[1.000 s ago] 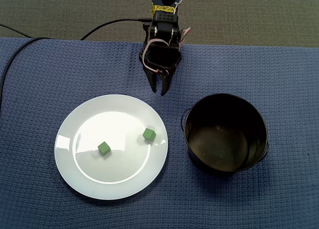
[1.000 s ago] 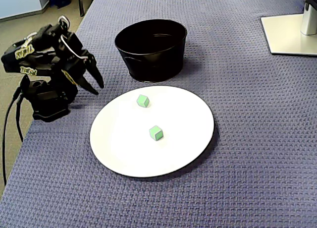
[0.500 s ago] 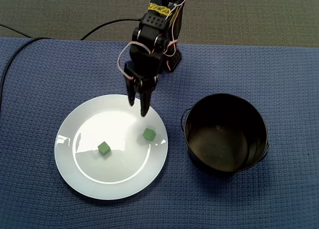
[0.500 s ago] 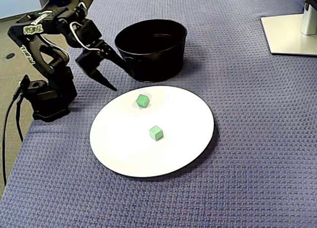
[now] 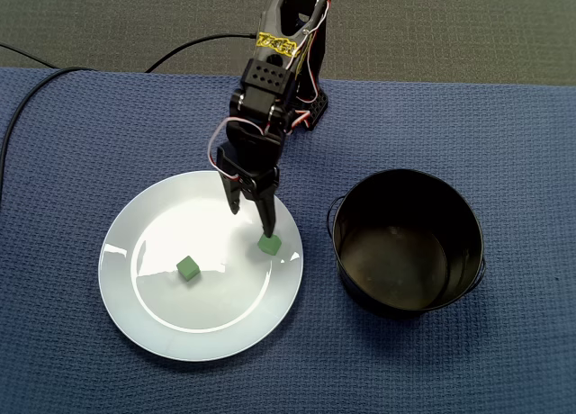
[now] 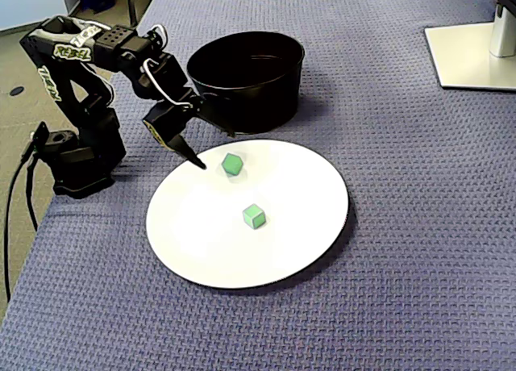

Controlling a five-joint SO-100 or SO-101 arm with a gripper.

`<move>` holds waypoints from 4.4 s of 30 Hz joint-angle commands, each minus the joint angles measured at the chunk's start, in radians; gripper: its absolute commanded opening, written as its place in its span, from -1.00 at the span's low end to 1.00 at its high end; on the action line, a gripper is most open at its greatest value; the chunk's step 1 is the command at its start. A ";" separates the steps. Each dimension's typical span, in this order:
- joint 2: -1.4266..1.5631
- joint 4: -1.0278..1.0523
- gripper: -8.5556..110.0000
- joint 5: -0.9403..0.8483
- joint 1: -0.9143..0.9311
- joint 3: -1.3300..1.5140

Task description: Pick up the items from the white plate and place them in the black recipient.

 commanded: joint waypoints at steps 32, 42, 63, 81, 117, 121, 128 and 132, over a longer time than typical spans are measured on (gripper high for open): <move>-0.158 -0.460 -0.85 -0.011 -0.124 0.212; -0.071 -0.391 -0.86 0.031 -0.092 0.173; 0.121 0.472 -0.86 0.422 -0.617 -0.839; -0.591 0.342 -0.86 0.468 -0.885 -0.934; -0.193 0.558 -0.20 0.227 0.052 -0.884; -0.238 0.405 -0.20 0.170 0.106 -0.764; -0.327 0.173 -0.19 0.135 0.155 -0.647; -0.382 0.049 -0.17 0.123 0.158 -0.575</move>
